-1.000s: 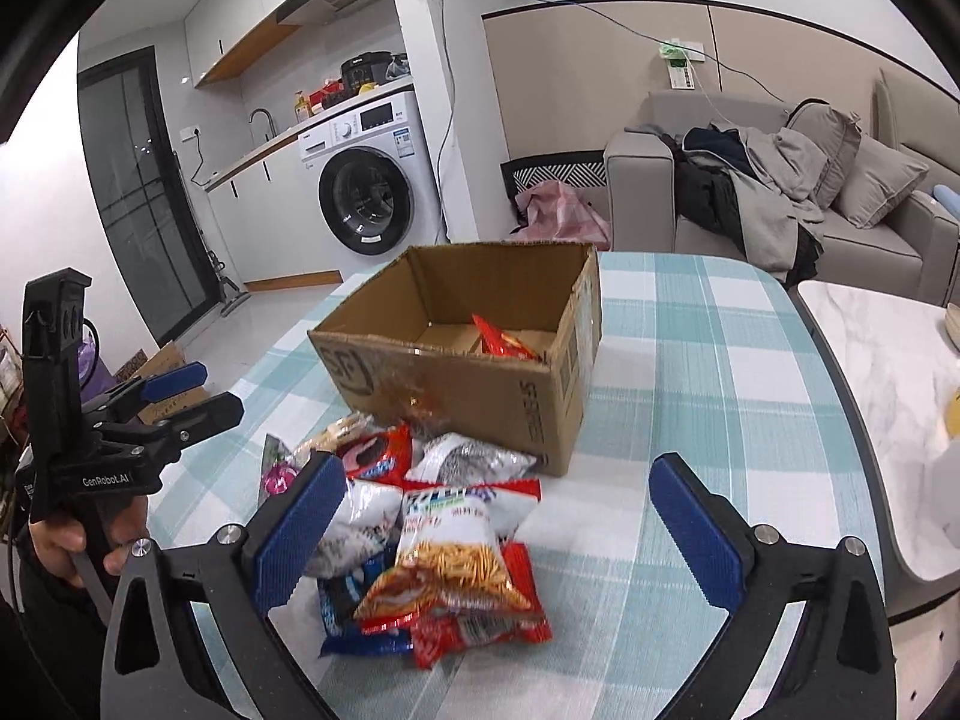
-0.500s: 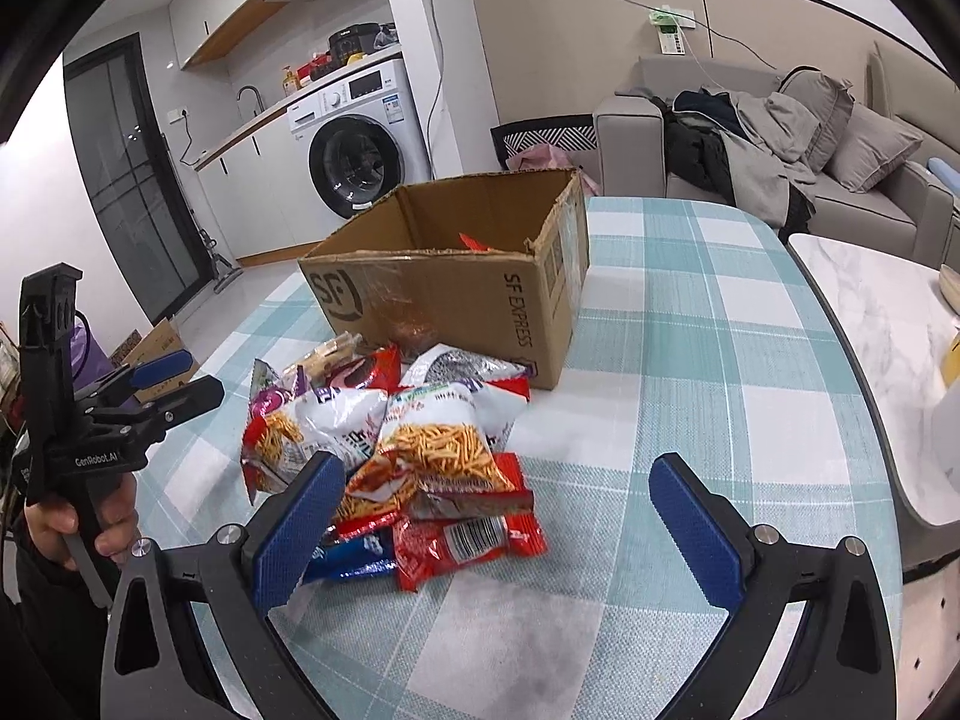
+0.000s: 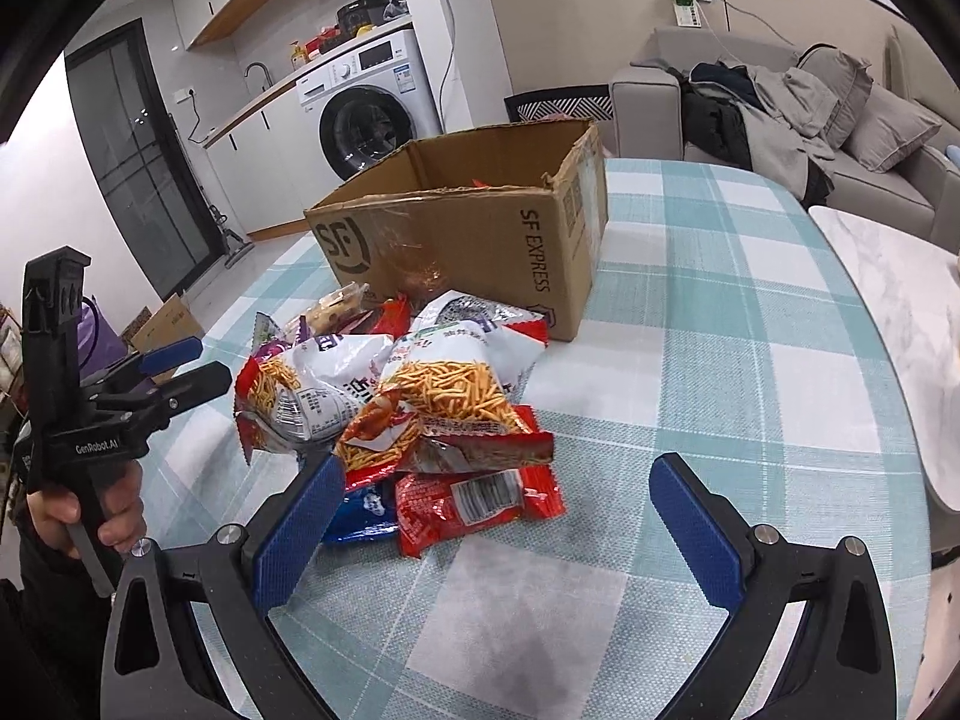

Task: Organize snacks
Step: 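Move both grippers back from the box toward the snack pile, then grasp an orange stick-snack bag with the left gripper while the right grasps another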

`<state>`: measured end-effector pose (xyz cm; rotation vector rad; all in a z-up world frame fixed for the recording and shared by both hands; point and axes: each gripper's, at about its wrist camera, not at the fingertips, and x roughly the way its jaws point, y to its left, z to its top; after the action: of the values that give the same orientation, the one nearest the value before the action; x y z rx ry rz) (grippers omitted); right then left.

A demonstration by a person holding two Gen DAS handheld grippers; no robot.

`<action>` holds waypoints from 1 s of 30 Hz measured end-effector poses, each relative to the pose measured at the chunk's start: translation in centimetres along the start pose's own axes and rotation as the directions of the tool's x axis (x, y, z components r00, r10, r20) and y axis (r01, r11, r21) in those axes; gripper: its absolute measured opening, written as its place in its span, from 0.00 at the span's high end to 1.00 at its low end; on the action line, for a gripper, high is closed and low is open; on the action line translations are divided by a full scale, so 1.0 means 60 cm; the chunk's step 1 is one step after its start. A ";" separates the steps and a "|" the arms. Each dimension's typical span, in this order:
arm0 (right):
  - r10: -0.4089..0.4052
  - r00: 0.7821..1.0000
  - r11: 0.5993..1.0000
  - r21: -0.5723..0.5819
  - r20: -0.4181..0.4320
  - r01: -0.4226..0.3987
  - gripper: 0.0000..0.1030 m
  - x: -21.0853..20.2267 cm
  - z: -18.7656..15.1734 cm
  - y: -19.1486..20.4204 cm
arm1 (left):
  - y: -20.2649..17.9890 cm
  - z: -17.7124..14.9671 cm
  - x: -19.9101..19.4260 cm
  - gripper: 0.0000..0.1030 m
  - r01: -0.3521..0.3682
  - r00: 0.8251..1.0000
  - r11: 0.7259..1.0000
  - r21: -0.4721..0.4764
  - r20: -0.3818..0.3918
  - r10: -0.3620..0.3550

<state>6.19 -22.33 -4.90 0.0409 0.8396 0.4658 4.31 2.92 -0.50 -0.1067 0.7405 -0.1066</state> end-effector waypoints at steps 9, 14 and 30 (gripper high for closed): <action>0.034 0.999 0.999 0.032 0.000 -0.034 0.01 0.017 0.031 0.006 | -0.027 0.002 0.003 0.01 0.045 0.999 0.999 0.028 -0.015 -0.045; 0.036 0.999 0.999 0.029 -0.017 -0.035 0.01 0.039 0.049 0.009 | -0.035 0.004 0.002 0.01 0.056 0.998 0.998 0.030 -0.016 -0.056; 0.126 0.991 0.992 0.020 -0.053 -0.125 0.39 0.070 0.040 0.000 | -0.055 0.002 0.010 0.01 0.123 0.990 0.992 0.041 -0.072 -0.119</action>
<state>10.34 -20.21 -6.25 0.0971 0.8975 0.5808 4.64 -0.41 -0.37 -0.1052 0.8009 -0.2438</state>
